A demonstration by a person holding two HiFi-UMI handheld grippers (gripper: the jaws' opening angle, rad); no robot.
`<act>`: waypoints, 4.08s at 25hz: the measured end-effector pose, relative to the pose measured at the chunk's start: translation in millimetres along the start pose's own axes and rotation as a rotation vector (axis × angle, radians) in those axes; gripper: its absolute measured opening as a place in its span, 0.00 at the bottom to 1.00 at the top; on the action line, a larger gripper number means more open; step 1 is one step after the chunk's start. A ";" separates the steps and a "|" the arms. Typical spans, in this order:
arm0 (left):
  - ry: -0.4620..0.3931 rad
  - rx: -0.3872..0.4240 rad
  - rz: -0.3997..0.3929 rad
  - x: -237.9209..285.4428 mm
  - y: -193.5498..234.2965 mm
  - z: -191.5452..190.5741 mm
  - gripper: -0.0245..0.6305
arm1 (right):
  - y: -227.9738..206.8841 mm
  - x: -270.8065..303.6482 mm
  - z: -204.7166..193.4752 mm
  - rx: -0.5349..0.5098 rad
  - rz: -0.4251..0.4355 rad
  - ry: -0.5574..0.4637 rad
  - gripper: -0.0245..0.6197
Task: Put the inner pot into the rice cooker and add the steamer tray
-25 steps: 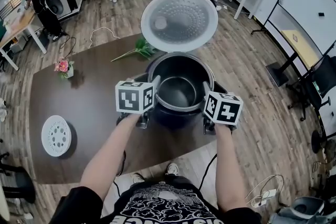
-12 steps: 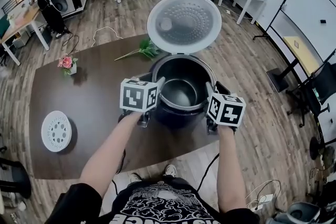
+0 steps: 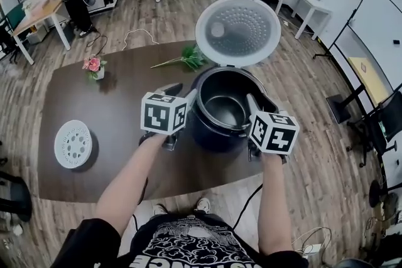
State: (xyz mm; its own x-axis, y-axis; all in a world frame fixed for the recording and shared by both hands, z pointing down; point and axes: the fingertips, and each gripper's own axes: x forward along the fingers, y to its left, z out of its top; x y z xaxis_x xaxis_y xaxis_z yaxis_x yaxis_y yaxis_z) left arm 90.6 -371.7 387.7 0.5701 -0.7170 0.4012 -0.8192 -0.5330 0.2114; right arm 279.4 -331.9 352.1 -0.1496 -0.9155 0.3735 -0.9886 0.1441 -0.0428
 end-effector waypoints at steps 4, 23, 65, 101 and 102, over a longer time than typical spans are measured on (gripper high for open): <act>-0.034 -0.010 0.046 -22.8 17.0 4.0 0.30 | 25.9 0.3 15.2 -0.033 0.056 -0.026 0.29; -0.147 -0.090 0.381 -174.9 128.3 -19.4 0.36 | 228.2 26.2 30.0 -0.178 0.504 -0.064 0.38; -0.245 -0.436 0.982 -442.7 200.9 -180.6 0.44 | 480.8 -0.1 -99.2 -0.233 1.170 0.176 0.47; 0.103 -0.613 0.477 -369.3 431.8 -286.2 0.44 | 559.0 120.6 -225.3 -0.058 0.691 0.524 0.42; 0.113 -0.629 0.460 -365.8 434.2 -289.6 0.44 | 557.5 122.8 -228.9 -0.045 0.680 0.534 0.42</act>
State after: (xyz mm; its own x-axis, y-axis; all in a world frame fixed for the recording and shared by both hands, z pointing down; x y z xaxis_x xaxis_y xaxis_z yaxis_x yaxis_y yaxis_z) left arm -491.6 -210.7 590.8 0.1829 -0.7362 0.6515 -0.8720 0.1846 0.4533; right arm -286.7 -278.1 586.2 -0.6703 -0.3273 0.6660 -0.6835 0.6218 -0.3823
